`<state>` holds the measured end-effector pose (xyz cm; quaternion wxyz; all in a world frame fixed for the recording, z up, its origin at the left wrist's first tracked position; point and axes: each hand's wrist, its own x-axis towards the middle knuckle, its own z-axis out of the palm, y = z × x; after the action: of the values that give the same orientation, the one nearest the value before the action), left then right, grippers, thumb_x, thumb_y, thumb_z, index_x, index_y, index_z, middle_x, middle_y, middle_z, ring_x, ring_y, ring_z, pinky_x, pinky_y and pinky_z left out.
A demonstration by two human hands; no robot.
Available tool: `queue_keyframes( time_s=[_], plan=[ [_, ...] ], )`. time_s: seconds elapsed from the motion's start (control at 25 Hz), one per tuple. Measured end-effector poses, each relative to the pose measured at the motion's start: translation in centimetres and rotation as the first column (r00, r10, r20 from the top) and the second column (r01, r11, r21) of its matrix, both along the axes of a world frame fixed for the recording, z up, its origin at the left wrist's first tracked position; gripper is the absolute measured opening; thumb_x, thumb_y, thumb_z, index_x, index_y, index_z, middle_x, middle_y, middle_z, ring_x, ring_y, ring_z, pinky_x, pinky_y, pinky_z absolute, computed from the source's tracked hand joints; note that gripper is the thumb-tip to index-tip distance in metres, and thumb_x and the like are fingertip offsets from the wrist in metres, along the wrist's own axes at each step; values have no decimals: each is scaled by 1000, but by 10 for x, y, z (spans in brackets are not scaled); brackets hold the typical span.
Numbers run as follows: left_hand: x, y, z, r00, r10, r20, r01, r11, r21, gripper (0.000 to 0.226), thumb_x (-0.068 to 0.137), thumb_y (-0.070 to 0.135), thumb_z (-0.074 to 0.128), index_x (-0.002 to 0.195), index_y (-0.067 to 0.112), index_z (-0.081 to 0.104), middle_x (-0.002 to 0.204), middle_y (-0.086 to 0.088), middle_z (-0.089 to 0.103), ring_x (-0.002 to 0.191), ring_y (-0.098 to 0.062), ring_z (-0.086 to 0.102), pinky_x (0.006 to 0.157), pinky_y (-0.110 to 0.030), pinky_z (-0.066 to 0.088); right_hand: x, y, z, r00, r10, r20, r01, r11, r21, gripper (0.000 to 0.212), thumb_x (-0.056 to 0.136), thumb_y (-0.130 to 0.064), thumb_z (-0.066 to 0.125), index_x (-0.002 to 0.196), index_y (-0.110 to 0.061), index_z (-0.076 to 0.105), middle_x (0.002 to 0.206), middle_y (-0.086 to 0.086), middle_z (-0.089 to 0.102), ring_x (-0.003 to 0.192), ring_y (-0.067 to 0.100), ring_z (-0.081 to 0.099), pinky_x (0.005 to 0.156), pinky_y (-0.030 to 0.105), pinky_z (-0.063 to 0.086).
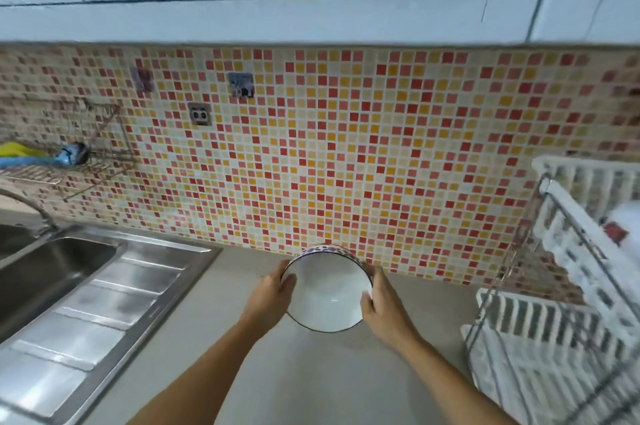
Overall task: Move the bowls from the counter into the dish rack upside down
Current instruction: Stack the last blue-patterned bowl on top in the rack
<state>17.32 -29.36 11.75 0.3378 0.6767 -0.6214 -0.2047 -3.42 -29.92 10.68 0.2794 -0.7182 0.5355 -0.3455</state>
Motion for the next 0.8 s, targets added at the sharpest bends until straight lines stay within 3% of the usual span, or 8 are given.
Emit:
queue_keyframes(
  time_s=[0.12,0.2,0.32,0.44,0.52,0.6,0.72,0.8],
  plan=[
    [-13,23,45,997,-76,12,76,961,-265,37,98,18,43,134,16,47,98,-8,67,72,-16,55,61,-24,38,-17,31,57,997,20,69,-12,993,-121,49,91,-3,45,131,-29,29,126,-6,50,104,8,54,79,7,42],
    [-22,33,81,991,-133,2,116,861,-495,36,94,10,48,129,10,53,109,3,64,86,-13,58,69,-10,38,-28,52,96,992,47,119,-21,977,-210,64,87,-1,50,135,-36,24,121,-15,49,103,8,56,79,13,43],
    [-48,51,128,970,-239,46,208,714,-669,44,83,10,44,126,18,51,107,4,61,89,-4,57,70,4,38,-53,84,148,993,51,105,-10,934,-357,76,81,5,56,135,-41,29,123,-16,54,108,6,56,89,16,46],
    [-89,72,163,948,-319,11,204,579,-789,39,81,27,42,120,25,42,109,8,57,95,8,51,74,-4,41,-89,116,188,998,-19,59,47,856,-514,76,81,5,57,140,-37,31,137,-7,49,122,8,48,102,30,43],
    [-124,84,183,897,-440,36,267,476,-838,46,81,37,47,124,23,41,119,25,53,102,15,52,80,-9,44,-121,139,209,997,-45,56,70,764,-641,67,82,-16,58,139,-41,31,134,-7,52,119,9,51,98,27,45],
    [-162,98,204,786,-605,127,407,352,-843,55,85,50,49,133,26,38,129,37,45,115,11,50,93,-11,43,-159,157,225,993,-65,93,113,671,-733,60,80,-32,56,135,-41,33,129,-5,56,113,8,56,93,23,47],
    [-218,116,229,552,-812,191,609,235,-758,83,78,64,52,145,27,19,146,22,34,131,-8,44,107,-28,39,-223,172,245,985,-85,149,171,542,-823,55,83,-21,59,135,-25,41,127,-12,54,114,-3,54,94,18,46],
    [-260,119,239,497,-837,227,694,227,-683,103,71,74,50,148,21,7,155,14,22,140,-11,32,115,-32,30,-274,179,257,982,-137,129,180,482,-858,53,84,-20,62,133,-15,43,127,-18,51,116,-11,47,97,13,41]
  ],
)
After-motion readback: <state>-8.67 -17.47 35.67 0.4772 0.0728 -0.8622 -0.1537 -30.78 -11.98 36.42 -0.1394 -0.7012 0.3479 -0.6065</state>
